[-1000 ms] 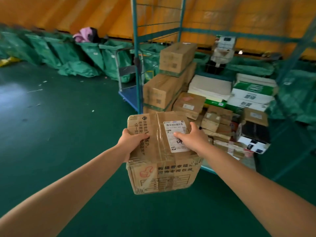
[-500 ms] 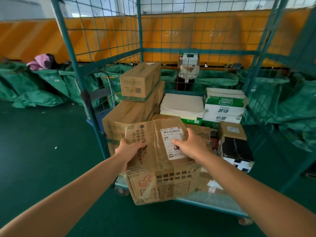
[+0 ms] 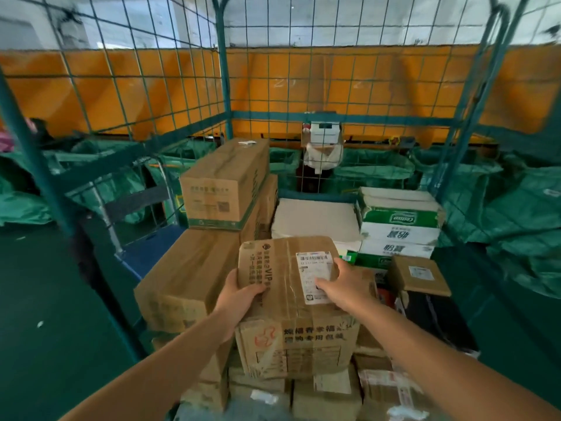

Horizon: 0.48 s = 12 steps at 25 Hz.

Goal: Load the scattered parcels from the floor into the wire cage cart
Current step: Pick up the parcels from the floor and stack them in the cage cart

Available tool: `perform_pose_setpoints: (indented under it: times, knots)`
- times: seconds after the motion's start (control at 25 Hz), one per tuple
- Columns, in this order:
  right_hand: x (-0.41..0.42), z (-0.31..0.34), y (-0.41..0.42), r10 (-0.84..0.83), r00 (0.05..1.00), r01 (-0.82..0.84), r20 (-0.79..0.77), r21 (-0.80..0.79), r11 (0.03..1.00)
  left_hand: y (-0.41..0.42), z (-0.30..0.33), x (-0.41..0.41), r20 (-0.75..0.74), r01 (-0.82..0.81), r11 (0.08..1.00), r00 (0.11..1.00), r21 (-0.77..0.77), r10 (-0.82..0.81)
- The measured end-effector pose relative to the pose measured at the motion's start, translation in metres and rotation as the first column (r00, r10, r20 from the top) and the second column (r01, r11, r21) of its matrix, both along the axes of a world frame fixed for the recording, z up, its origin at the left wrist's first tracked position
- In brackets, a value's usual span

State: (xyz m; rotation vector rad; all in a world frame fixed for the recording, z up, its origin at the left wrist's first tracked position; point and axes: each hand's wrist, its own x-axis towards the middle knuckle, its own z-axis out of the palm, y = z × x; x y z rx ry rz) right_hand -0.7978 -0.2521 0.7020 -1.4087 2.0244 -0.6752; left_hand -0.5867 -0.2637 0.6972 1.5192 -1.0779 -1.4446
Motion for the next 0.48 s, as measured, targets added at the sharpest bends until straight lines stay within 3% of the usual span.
perform_pose_setpoints:
  times: [0.16,0.36,0.48]
  knots:
    - [-0.013,-0.026,-0.068,-0.032,0.999,0.032,0.027,0.012,0.999,-0.068,-0.006,-0.015,0.124,0.038,0.999,0.992,-0.008,-0.036]
    - [-0.026,-0.048,-0.138,0.025,0.998,-0.028,0.066,0.049,0.998,-0.140,-0.030,-0.029,0.045,0.079,0.995,0.996,0.060,-0.082]
    - [-0.038,-0.054,-0.179,0.082,0.989,-0.092,0.122,0.078,0.993,-0.180,-0.032,-0.041,0.107,0.100,0.990,0.988,0.102,-0.111]
